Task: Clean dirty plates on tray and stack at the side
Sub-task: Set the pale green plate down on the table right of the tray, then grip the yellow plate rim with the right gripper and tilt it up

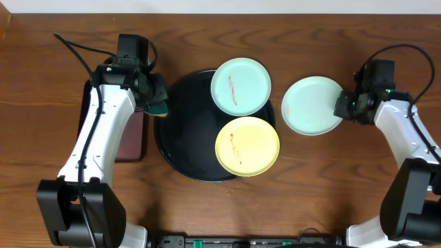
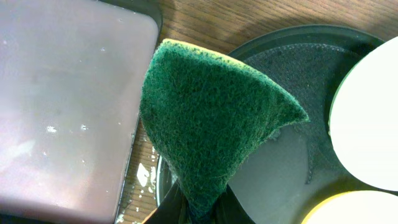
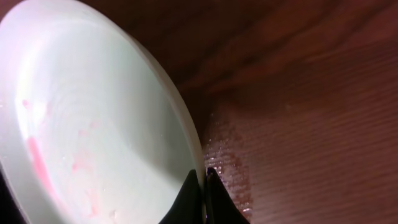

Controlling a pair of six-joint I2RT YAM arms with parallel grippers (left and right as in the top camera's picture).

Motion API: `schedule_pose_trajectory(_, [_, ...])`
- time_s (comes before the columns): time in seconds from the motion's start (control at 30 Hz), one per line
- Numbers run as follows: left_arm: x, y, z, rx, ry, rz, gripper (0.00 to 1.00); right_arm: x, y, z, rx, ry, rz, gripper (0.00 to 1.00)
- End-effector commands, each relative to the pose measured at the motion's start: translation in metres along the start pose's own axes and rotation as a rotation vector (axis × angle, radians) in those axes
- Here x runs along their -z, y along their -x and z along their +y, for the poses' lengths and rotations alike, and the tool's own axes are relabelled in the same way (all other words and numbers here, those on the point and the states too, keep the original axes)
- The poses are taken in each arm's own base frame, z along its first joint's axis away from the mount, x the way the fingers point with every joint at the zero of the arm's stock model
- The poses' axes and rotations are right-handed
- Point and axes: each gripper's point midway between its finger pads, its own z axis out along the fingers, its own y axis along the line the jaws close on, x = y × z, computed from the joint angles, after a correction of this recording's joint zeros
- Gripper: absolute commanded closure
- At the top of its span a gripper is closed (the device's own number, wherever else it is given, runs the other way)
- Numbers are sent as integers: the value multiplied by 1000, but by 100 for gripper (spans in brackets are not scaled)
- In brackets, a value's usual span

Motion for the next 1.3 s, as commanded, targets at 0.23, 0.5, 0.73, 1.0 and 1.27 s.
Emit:
schedule_pose_trajectory(0.23, [1, 1, 2, 10, 8, -4, 92, -22, -9, -18, -8, -24, 31, 98])
schedule_pose_trajectory(0.5, [1, 1, 2, 10, 9, -4, 93, 4, -2, -7, -9, 14, 82, 70])
schedule_pose_trajectory(0.73, [1, 1, 2, 9, 9, -4, 93, 66, 11, 39, 47, 189, 164, 63])
schedule_pose_trajectory(1.0, [1, 2, 2, 9, 9, -5, 93, 63, -54, 98, 180, 311, 352, 62])
schedule_pose_trajectory(1.27, [1, 1, 2, 10, 8, -4, 92, 42, -105, 146, 349, 334, 405, 55])
